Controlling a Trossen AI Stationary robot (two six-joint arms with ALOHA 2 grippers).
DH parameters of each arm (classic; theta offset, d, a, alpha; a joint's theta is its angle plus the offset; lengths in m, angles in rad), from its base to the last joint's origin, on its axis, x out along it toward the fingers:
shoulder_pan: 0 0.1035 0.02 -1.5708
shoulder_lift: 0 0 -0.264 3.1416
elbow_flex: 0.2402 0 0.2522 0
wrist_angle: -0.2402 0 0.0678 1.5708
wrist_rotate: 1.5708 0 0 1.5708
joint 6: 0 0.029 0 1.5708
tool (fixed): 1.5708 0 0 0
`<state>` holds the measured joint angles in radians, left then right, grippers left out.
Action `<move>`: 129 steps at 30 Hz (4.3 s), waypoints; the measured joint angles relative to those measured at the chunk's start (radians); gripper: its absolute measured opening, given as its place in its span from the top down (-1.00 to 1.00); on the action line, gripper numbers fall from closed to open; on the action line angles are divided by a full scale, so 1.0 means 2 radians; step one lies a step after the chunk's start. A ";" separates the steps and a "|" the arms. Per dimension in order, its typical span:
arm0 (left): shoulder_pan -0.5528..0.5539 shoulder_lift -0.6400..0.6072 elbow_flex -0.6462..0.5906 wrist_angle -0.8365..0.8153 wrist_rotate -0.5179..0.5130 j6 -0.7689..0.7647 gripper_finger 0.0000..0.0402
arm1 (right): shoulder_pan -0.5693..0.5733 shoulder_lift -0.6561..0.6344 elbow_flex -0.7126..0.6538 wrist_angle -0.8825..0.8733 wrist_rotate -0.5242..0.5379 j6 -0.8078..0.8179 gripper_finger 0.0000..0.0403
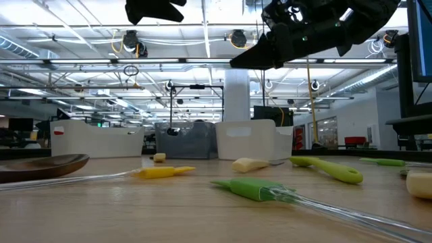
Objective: Pick & Place Kitchen Items
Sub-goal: Put the brown serving spoon into the left white bin
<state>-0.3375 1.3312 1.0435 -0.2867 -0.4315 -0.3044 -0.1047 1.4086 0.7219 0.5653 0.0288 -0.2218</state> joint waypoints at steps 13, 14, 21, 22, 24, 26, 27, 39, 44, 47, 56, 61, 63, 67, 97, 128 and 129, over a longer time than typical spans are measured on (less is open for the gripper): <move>-0.025 0.089 0.000 -0.068 0.121 -0.142 0.02 | 0.001 0.000 0.000 0.000 -0.002 0.000 0.30; -0.026 0.099 0.000 -0.078 0.134 -0.151 0.02 | 0.001 0.000 0.000 0.000 -0.002 0.000 0.31; -0.027 0.156 0.000 -0.157 0.268 -0.240 0.02 | 0.001 0.000 0.000 -0.001 -0.002 0.000 0.30; -0.027 0.162 0.000 -0.166 0.286 -0.255 0.02 | 0.001 0.000 0.000 -0.001 -0.002 0.000 0.30; -0.027 0.169 0.000 -0.182 0.318 -0.279 0.02 | 0.001 0.000 0.000 -0.002 -0.002 0.001 0.30; -0.028 0.174 0.000 -0.186 0.345 -0.302 0.02 | 0.001 0.000 0.000 -0.003 -0.002 0.000 0.30; -0.029 0.175 0.000 -0.183 0.356 -0.313 0.02 | 0.001 0.000 0.000 -0.004 -0.002 0.000 0.30; -0.054 0.187 -0.001 -0.187 0.372 -0.351 0.02 | 0.001 0.000 0.000 -0.009 -0.002 0.028 0.30; -0.060 0.219 -0.002 -0.189 0.378 -0.356 0.02 | 0.001 0.000 0.000 -0.009 -0.002 0.040 0.30; -0.065 0.235 -0.002 -0.186 0.387 -0.364 0.02 | 0.001 0.000 0.000 -0.008 -0.002 0.040 0.30; -0.084 0.243 0.000 -0.182 0.368 -0.386 0.02 | 0.001 0.000 0.000 -0.008 -0.002 0.040 0.30; -0.096 0.243 0.000 -0.185 0.336 -0.388 0.20 | 0.001 0.000 0.000 -0.008 -0.002 0.039 0.30; -0.099 0.243 0.000 -0.187 0.300 -0.391 0.32 | 0.001 0.000 0.000 -0.008 -0.002 0.039 0.30; -0.096 0.244 0.000 -0.200 0.254 -0.412 0.56 | 0.001 0.000 0.000 -0.008 -0.002 0.038 0.30; -0.026 0.245 -0.002 -0.235 0.136 -0.400 0.15 | 0.001 0.000 0.000 -0.008 -0.002 0.038 0.30; -0.008 0.146 0.090 -0.350 0.035 -0.336 0.94 | 0.001 0.000 0.000 -0.006 -0.002 0.039 0.30; 0.000 0.146 0.100 -0.364 0.028 -0.326 0.93 | 0.001 0.000 0.000 -0.006 -0.002 0.039 0.30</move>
<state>-0.3370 1.6223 1.2444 -1.0150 -0.3764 -0.9569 -0.1032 1.4082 0.7227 0.5537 0.0246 -0.1436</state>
